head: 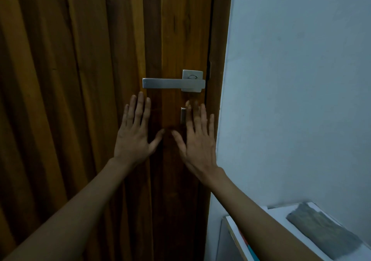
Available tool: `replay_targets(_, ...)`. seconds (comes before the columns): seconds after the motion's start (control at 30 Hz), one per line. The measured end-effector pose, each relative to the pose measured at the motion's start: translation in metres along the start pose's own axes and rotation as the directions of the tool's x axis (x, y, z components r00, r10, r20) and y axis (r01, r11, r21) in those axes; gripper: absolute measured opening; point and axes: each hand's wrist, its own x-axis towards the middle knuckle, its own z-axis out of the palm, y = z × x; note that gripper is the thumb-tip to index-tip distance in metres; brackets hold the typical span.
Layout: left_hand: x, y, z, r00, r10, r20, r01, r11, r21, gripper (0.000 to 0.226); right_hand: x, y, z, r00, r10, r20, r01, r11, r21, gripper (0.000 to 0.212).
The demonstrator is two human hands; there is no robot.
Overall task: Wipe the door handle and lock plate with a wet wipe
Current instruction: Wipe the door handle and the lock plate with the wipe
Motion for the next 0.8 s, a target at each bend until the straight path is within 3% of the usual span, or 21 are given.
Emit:
replay_targets(0.17, 0.000, 0.001, 0.000, 1.000, 0.005, 0.010, -0.005, 1.000, -0.008, 0.089, 0.027, -0.005, -0.009, 0.976, 0.177, -0.124, -0.178, 0.984, 0.005, 0.055)
replay_targets(0.27, 0.000, 0.000, 0.000, 1.000, 0.004, 0.008, -0.004, 1.000, 0.001, 0.089, 0.019, -0.003, -0.011, 0.977, 0.184, -0.112, -0.180, 0.983, 0.049, 0.050)
replay_targets(0.37, 0.000, 0.000, 0.000, 1.000, 0.006, 0.001, -0.006, 1.000, -0.022, 0.088, 0.012, -0.009, -0.013, 0.979, 0.194, -0.056, -0.182, 0.968, 0.172, 0.058)
replay_targets(0.5, 0.000, 0.001, -0.001, 1.000, -0.003, 0.008, 0.003, 1.000, -0.014, 0.088, 0.015, -0.025, -0.014, 0.993, 0.120, 0.015, -0.120, 0.971, 0.207, 0.070)
replay_targets(0.67, 0.000, 0.000, 0.000, 1.000, 0.000, 0.020, 0.000, 0.999, -0.034, 0.089, 0.019, -0.008, -0.020, 0.999, -0.043, 0.019, 0.039, 0.980, 0.198, 0.068)
replay_targets(0.8, 0.001, 0.000, 0.000, 1.000, -0.004, 0.014, 0.004, 1.000, -0.013, 0.089, 0.020, 0.019, -0.025, 1.000, 0.015, -0.020, -0.011, 0.978, 0.208, 0.054)
